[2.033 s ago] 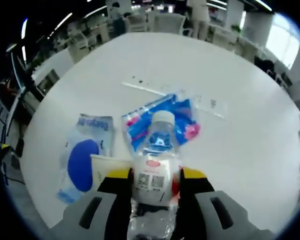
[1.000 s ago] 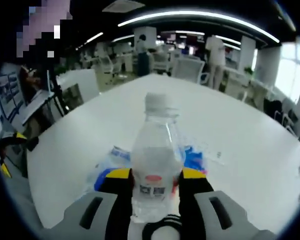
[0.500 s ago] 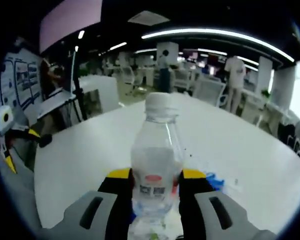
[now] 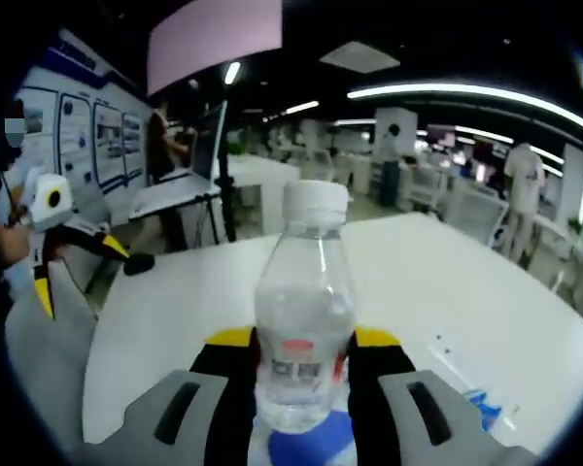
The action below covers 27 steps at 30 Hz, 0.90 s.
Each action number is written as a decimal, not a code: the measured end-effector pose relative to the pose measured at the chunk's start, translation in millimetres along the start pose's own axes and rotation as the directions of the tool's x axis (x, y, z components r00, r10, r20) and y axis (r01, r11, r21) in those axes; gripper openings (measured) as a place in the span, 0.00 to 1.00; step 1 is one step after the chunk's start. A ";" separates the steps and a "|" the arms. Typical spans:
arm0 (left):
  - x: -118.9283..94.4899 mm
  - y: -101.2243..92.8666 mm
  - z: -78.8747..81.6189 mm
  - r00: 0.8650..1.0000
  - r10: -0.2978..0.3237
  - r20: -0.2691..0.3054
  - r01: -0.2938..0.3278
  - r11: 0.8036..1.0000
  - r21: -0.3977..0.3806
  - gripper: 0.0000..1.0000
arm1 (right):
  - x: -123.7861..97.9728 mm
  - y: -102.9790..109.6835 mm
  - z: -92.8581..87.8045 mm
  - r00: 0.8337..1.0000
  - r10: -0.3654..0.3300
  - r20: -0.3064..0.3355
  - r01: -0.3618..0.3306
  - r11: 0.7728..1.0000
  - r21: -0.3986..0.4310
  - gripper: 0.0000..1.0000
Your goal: Arrange the tabletop items into an orderly group along one side of the table until the central work area is clear of visible clutter.
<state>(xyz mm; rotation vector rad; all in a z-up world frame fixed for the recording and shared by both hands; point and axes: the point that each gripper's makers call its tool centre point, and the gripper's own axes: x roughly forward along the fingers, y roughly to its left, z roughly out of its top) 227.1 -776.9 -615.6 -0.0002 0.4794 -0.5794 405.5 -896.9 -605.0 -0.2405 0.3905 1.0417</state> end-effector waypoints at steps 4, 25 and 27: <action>-0.7 1.5 -2.1 1.000 0.003 -0.004 -0.003 1.000 -0.001 0.89 | 15.9 12.6 3.4 0.999 0.044 0.011 -0.043 0.999 -0.023 0.32; 2.5 9.0 -2.4 1.000 0.001 0.001 -0.001 1.000 -0.029 0.88 | 80.5 53.9 17.0 0.985 0.160 0.059 -0.154 0.983 -0.102 0.32; 2.9 10.0 -2.9 1.000 0.002 -0.005 -0.002 1.000 -0.023 0.88 | 86.4 55.7 17.7 0.984 0.168 0.065 -0.161 0.981 -0.108 0.32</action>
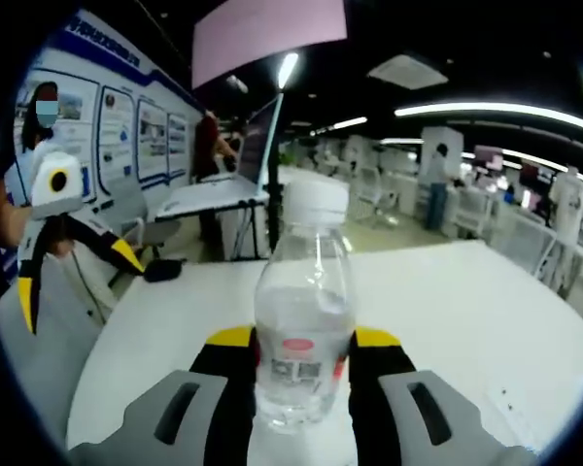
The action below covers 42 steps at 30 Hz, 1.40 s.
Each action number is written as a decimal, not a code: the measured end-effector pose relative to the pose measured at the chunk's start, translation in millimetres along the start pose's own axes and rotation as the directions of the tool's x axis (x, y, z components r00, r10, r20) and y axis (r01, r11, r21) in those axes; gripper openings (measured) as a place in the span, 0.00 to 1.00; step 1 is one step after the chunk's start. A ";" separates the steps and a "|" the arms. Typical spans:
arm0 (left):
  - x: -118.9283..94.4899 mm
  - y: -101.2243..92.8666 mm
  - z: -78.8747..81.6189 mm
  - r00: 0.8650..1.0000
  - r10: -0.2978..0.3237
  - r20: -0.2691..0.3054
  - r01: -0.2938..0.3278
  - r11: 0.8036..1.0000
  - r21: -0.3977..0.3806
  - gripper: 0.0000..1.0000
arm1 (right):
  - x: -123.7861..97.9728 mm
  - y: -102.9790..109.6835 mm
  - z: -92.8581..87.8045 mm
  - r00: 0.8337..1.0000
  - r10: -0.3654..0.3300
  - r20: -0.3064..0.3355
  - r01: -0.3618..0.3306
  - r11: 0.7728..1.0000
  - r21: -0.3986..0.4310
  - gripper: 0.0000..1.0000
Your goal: Arrange the tabletop items into an orderly group along one side of the table until the central work area is clear of visible clutter.
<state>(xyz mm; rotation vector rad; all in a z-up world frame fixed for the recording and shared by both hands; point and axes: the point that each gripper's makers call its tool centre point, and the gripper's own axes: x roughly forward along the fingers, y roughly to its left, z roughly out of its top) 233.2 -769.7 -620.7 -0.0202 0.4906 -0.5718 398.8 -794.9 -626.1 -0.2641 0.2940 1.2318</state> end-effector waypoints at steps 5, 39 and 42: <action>-0.6 3.6 -0.4 1.000 0.008 -0.003 -0.008 1.000 0.001 0.88 | 14.0 -1.1 2.8 0.999 0.015 0.028 -0.015 1.000 -0.005 0.32; 5.7 14.2 -18.5 0.999 0.018 -0.048 -0.019 1.000 -0.024 0.88 | 74.7 -18.8 -6.0 0.984 0.032 0.178 -0.031 0.999 -0.009 0.32; 7.2 16.1 -22.6 0.998 0.020 -0.060 -0.021 0.999 -0.029 0.88 | 78.6 -20.9 -8.2 0.982 0.032 0.185 -0.030 0.999 -0.010 0.32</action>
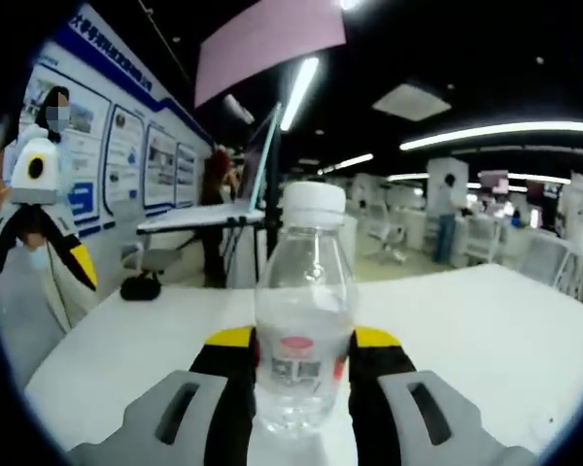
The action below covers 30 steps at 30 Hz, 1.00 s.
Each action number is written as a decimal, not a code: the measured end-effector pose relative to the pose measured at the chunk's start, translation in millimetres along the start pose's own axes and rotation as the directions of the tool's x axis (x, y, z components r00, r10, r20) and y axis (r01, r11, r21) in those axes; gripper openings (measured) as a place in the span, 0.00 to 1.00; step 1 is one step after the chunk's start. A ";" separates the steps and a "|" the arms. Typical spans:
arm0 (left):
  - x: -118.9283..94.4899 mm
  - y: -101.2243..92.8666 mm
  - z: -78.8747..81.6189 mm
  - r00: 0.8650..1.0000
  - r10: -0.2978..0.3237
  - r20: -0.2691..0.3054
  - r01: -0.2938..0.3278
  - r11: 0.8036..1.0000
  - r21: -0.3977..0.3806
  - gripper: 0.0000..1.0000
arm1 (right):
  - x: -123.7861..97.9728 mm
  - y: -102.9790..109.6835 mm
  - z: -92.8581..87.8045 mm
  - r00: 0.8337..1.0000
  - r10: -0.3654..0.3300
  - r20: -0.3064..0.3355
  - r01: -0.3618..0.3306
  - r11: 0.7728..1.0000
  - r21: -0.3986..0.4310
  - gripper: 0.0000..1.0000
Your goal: Arrange the tabletop items into an orderly group along one side of the table until the central work area is clear of visible clutter.
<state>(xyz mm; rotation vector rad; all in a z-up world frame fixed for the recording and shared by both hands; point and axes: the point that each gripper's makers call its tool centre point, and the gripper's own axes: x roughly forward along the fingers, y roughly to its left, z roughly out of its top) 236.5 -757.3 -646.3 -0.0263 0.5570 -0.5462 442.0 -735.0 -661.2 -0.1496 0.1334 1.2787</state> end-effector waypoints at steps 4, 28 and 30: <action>3.3 2.4 -4.0 1.000 0.004 -0.015 -0.004 1.000 -0.005 0.88 | 0.4 1.1 -9.8 1.000 0.008 -0.025 -0.008 1.000 -0.023 0.32; 7.5 -6.4 -7.1 1.000 -0.011 -0.018 0.011 1.000 0.007 0.87 | -13.3 4.0 -18.4 0.998 0.027 -0.059 -0.028 1.000 -0.009 0.34; 7.2 -6.4 -6.8 1.000 -0.011 -0.016 0.012 1.000 0.004 0.87 | -12.4 2.1 -18.1 0.997 0.029 -0.066 -0.029 1.000 -0.009 0.35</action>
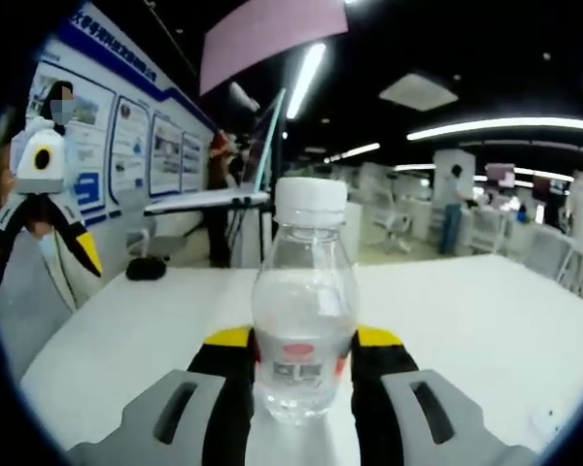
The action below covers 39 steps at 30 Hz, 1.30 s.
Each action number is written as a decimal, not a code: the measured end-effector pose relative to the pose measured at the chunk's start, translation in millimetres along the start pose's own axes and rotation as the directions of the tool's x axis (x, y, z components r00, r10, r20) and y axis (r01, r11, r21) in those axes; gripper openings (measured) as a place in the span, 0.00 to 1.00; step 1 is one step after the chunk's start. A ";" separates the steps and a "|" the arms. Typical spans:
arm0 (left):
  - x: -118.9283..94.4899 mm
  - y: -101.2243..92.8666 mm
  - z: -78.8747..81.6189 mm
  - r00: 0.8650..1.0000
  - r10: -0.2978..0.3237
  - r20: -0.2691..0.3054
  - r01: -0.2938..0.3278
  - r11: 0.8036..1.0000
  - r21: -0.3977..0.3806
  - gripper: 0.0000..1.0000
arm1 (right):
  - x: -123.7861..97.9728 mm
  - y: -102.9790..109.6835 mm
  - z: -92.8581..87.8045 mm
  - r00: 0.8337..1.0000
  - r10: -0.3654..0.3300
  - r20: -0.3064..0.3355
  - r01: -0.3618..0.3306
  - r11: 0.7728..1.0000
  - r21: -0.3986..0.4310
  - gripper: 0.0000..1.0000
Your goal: Arrange the tabletop items into an orderly group along one side of the table until the central work area is clear of visible clutter.
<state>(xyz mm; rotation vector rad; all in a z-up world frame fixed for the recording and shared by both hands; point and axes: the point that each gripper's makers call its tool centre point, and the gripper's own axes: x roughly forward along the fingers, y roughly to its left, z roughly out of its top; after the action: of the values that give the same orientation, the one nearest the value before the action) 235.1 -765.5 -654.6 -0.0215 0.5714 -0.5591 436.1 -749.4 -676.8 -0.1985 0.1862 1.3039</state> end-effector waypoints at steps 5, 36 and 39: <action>0.1 1.0 -1.4 1.000 0.003 -0.003 -0.003 1.000 -0.004 0.87 | -1.2 -1.0 -0.8 1.000 -0.002 -0.008 0.002 1.000 0.015 0.35; -1.2 -0.4 12.4 0.999 0.018 0.040 -0.018 1.000 0.001 0.94 | -61.7 -5.7 13.2 0.994 -0.062 -0.092 0.079 0.978 0.194 1.00; -2.5 -1.5 12.3 0.999 0.020 0.041 -0.020 1.000 0.003 0.95 | -78.0 -4.3 12.5 0.991 -0.072 -0.117 0.092 0.980 0.178 1.00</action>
<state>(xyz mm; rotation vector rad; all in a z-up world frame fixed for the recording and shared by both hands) 238.9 -767.2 -642.7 -0.0236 0.5301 -0.5394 420.9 -820.3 -645.3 -0.1194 0.3864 1.1866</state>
